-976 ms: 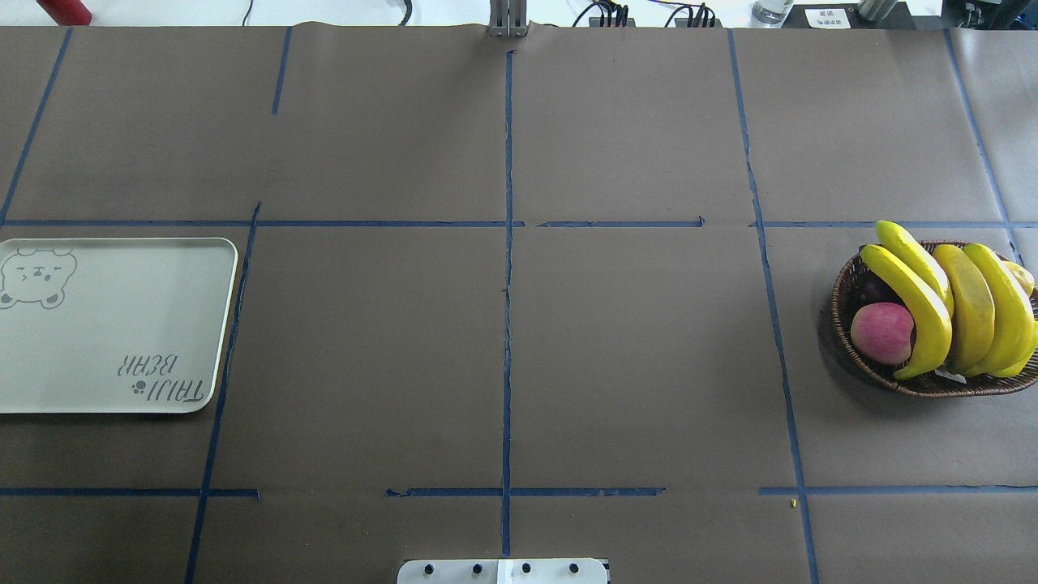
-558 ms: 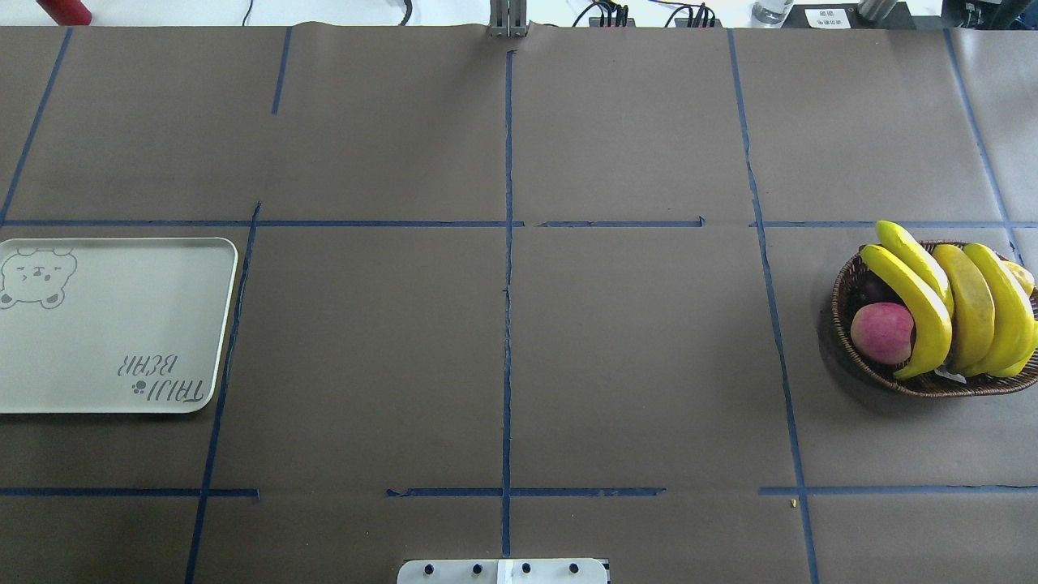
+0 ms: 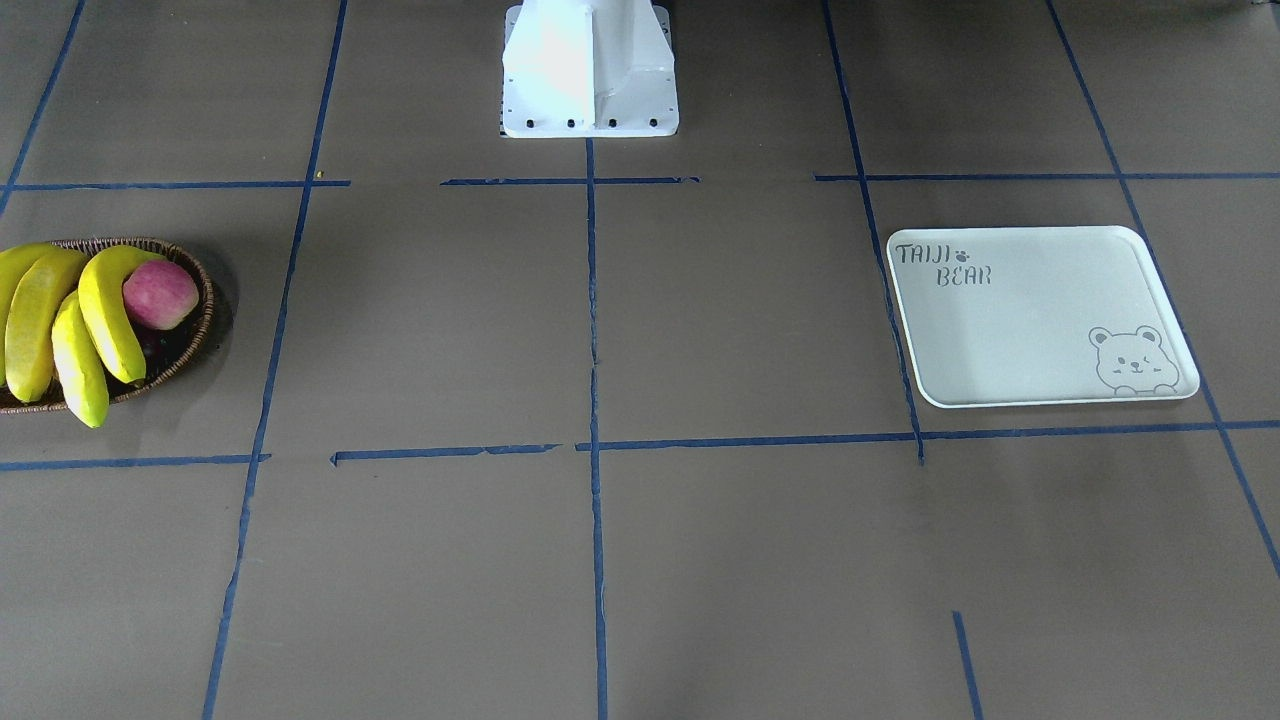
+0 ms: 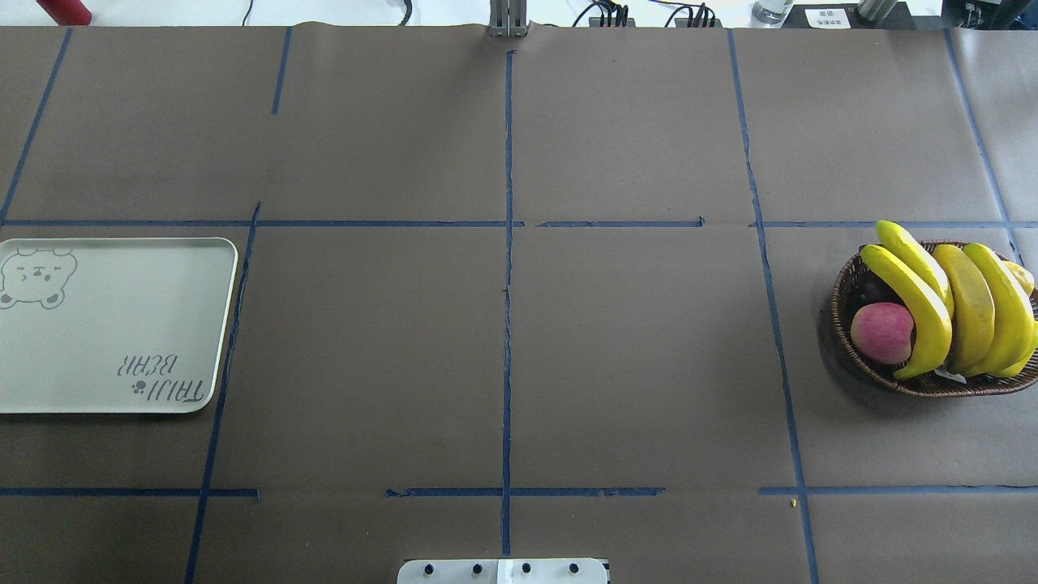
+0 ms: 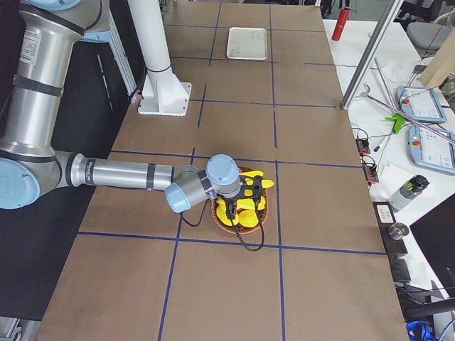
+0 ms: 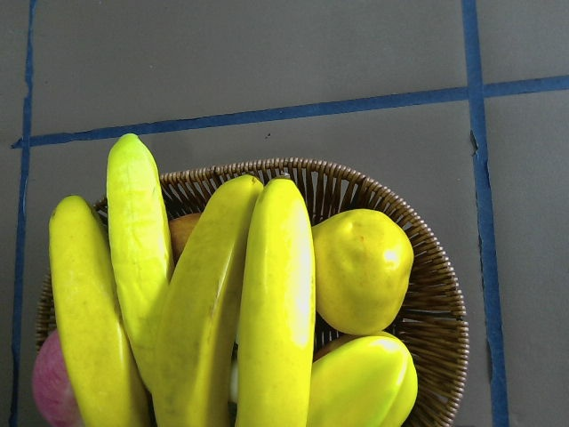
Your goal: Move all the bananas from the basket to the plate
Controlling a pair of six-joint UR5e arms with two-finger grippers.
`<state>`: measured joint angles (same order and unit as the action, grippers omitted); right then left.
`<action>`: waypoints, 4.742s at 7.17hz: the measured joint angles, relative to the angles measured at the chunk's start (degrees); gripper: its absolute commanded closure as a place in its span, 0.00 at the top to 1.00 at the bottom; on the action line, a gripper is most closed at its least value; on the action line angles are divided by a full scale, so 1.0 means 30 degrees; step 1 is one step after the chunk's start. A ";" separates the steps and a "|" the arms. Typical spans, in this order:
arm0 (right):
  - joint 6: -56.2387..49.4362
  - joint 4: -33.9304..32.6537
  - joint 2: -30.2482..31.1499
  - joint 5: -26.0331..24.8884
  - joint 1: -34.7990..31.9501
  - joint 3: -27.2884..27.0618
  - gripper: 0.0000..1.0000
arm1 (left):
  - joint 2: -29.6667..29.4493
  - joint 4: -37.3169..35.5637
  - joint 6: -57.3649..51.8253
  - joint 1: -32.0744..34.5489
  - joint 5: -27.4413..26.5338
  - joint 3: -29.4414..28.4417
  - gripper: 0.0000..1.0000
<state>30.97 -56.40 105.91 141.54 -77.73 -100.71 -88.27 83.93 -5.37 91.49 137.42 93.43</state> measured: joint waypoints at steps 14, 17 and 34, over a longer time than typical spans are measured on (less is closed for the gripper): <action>0.2983 0.3265 -0.0515 0.0253 0.2028 0.2479 0.60 | 0.0043 0.0061 0.0296 0.0028 0.0002 0.0514 1.00; 0.2967 0.3273 -0.0725 0.0311 0.2032 0.2536 0.03 | 0.0164 0.0036 0.0296 0.0073 0.0012 0.0764 1.00; 1.0362 0.6709 -0.7420 0.2342 0.1876 0.1820 0.01 | -0.0191 0.4861 1.0202 -0.1646 0.1797 0.4166 1.00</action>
<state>62.06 -36.27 83.65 148.56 -72.10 -95.25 -88.84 98.51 25.23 86.55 142.82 105.93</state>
